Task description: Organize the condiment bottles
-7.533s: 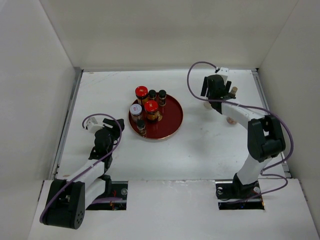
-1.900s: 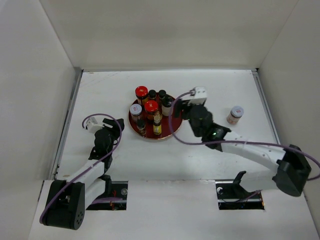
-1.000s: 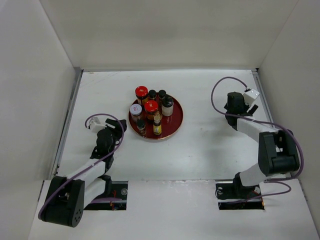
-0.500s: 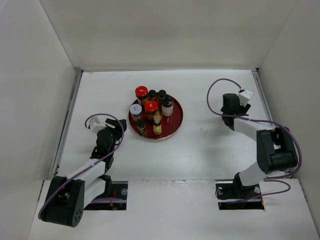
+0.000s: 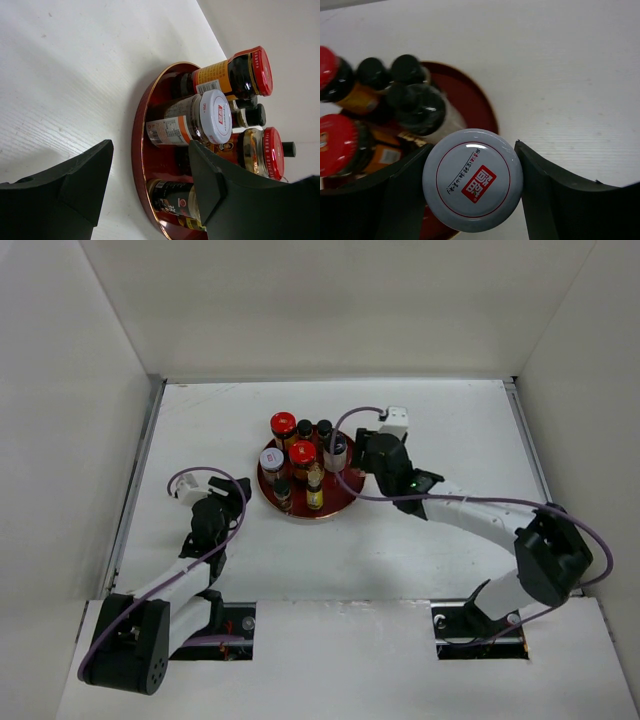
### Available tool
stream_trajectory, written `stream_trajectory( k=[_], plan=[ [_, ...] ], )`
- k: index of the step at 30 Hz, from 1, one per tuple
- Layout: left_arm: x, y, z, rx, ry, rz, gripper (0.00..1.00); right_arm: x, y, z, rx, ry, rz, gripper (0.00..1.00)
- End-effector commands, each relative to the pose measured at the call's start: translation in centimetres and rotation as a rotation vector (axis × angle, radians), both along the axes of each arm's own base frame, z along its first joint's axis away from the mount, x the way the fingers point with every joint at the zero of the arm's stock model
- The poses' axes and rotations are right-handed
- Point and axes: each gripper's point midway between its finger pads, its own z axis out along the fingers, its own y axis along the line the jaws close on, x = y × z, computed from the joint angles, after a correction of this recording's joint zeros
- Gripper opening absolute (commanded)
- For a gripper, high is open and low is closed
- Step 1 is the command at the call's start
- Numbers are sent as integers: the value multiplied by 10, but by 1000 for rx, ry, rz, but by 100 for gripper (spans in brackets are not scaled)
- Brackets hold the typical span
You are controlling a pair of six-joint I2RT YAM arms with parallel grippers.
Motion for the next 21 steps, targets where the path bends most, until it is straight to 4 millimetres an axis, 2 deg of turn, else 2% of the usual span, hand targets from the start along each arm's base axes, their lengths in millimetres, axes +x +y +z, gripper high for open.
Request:
stream_trajectory(
  k=[1,7,10,14,16,19,21],
  plan=[
    [8,2,18,-3,-61,3,60,12,46,43,132,-126,55,50],
    [6,5,18,-6,-64,11,60,9,89,19,134,-101,125,50],
    [6,5,19,-7,-66,11,60,11,96,4,104,-92,130,50],
    [6,6,18,-6,-64,14,60,11,95,-12,57,-79,109,53],
    [6,6,19,-6,-64,14,60,10,94,-20,31,-72,105,59],
    [7,7,17,-7,-60,16,60,6,94,-27,22,-61,108,75],
    [7,7,17,-7,-60,16,60,4,94,-29,16,-56,106,81]
  ],
)
